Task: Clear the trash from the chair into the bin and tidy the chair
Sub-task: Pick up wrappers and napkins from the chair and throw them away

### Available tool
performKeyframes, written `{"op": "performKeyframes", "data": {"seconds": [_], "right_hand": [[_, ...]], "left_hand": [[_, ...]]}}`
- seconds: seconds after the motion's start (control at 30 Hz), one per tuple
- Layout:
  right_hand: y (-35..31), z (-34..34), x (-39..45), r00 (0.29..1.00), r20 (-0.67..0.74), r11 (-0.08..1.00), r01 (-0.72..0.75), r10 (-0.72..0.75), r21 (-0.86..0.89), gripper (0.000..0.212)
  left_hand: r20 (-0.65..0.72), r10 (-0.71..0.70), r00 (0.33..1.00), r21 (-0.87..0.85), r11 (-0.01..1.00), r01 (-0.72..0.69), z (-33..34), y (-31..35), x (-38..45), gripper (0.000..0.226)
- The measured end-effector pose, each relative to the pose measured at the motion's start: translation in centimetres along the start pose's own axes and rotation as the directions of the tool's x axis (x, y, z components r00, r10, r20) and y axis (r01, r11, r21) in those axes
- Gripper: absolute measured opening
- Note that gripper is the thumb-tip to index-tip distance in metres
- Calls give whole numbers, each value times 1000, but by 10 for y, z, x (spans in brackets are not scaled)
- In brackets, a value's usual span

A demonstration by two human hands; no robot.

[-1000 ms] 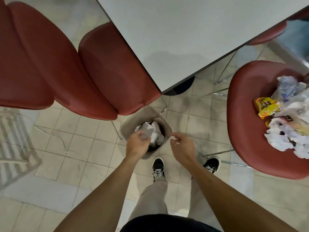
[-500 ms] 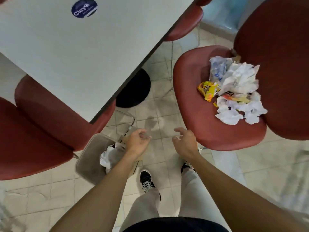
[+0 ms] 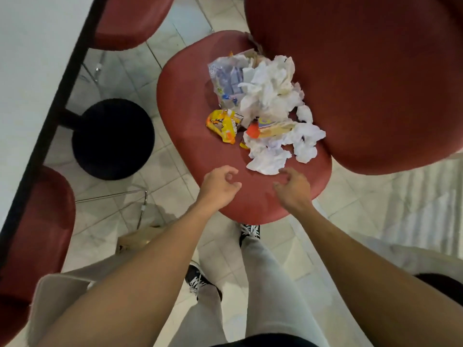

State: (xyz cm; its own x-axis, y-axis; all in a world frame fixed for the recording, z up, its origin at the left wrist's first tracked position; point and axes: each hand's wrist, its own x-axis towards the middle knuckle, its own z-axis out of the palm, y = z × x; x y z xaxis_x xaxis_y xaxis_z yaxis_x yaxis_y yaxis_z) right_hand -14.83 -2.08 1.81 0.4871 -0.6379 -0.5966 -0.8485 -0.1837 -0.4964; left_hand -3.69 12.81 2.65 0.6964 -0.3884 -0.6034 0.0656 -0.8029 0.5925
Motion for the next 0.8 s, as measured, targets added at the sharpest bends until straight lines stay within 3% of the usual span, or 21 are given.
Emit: {"op": "performKeyframes", "data": {"seconds": [0.23, 0.37, 0.5, 0.67, 0.8], "right_hand": [[38, -30, 91, 998, -44, 998, -43, 41, -40, 45], [44, -37, 128, 1000, -9, 983, 13, -15, -183, 54], [46, -34, 156, 999, 47, 968, 11, 0, -249, 58], [59, -19, 162, 999, 40, 972, 28, -19, -233, 49], [65, -17, 150, 1000, 26, 970, 17, -11, -243, 40]], "left_hand": [[202, 184, 962, 270, 934, -235, 68, 39, 77, 41], [380, 195, 904, 503, 777, -379, 91, 56, 107, 68], [467, 152, 871, 642, 619, -452, 104, 61, 127, 74], [453, 162, 876, 631, 637, -444, 118, 52, 140, 64], [420, 136, 897, 610, 690, -390, 122, 48, 136, 35]]}}
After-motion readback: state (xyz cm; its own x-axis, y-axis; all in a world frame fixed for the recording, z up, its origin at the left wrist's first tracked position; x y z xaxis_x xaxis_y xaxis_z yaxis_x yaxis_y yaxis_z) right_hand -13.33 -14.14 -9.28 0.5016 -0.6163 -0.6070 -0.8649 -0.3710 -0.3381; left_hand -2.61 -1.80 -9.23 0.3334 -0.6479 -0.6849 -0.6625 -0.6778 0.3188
